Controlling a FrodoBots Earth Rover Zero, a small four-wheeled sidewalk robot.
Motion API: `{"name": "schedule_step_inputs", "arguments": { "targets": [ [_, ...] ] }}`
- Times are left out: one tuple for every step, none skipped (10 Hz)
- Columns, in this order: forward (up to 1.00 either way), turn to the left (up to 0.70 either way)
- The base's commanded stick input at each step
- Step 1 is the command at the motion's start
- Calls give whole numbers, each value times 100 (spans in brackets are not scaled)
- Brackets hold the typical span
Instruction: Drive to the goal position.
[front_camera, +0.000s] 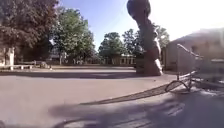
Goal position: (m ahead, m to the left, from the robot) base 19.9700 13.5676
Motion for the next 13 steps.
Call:
{"name": "schedule_step_inputs", "arguments": {
  "targets": [
    [60,0],
    [60,0],
    [60,0],
    [60,0],
    [60,-15],
    [60,-15],
    [60,-15],
    [60,-15],
    [60,-15],
    [60,-15],
    [60,-15],
    [60,-11],
    [60,-4]
  ]
}}
